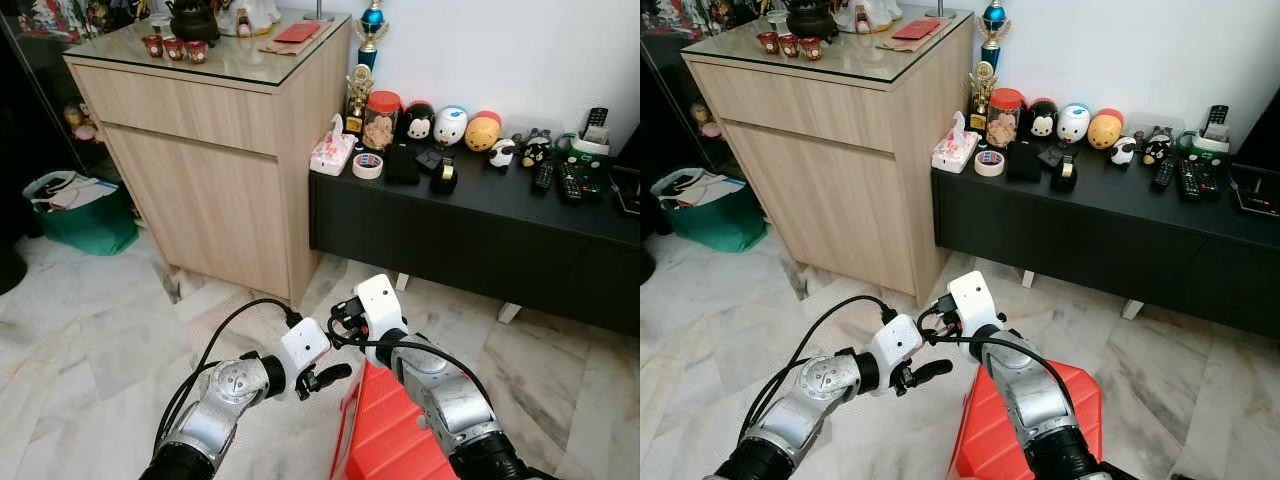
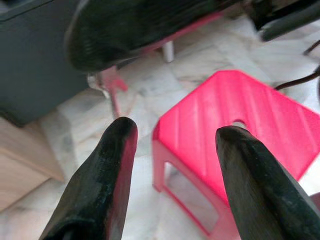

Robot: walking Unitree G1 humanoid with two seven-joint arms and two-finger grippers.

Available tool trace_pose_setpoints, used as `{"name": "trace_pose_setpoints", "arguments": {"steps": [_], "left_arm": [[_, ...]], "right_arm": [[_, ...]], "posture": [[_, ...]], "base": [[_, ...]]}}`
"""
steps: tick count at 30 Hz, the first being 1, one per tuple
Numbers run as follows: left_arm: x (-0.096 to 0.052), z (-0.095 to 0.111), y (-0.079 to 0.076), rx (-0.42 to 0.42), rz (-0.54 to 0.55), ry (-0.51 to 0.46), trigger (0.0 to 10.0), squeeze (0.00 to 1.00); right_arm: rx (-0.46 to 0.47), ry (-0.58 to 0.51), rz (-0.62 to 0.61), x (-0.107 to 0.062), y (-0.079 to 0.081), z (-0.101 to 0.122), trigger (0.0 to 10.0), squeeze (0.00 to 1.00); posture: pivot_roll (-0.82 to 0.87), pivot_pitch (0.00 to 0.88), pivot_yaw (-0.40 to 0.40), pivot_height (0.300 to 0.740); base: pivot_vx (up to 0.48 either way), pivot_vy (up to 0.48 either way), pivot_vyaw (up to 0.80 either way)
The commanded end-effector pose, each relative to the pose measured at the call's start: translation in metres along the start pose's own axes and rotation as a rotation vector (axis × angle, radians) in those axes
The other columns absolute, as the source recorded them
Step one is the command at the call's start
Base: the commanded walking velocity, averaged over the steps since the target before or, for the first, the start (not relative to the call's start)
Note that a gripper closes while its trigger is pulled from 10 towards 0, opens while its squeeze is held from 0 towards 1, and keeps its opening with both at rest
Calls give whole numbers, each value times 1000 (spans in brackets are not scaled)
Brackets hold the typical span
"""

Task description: Hang keys on a hook

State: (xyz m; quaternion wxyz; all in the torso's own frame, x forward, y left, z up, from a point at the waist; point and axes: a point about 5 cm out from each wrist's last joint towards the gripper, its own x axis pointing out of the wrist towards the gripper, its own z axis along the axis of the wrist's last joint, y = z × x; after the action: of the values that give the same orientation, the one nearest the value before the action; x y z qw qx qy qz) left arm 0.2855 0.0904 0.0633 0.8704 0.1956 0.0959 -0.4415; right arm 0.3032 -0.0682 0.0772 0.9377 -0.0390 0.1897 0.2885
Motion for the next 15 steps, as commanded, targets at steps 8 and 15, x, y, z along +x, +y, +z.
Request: {"name": "trace_pose_setpoints", "arguments": {"steps": [8, 15], "left_arm": [[6, 2, 8, 21, 75, 21, 10000, 0], [10, 2, 9, 5, 108, 20, 10000, 0]], "right_arm": [[-10, -24, 10, 0, 4, 10, 10000, 0], [-4, -29, 14, -1, 4, 13, 10000, 0]], "posture": [[8, 0, -31, 721], [4, 0, -32, 721]], "base": [[0, 0, 0], [0, 0, 0]]}}
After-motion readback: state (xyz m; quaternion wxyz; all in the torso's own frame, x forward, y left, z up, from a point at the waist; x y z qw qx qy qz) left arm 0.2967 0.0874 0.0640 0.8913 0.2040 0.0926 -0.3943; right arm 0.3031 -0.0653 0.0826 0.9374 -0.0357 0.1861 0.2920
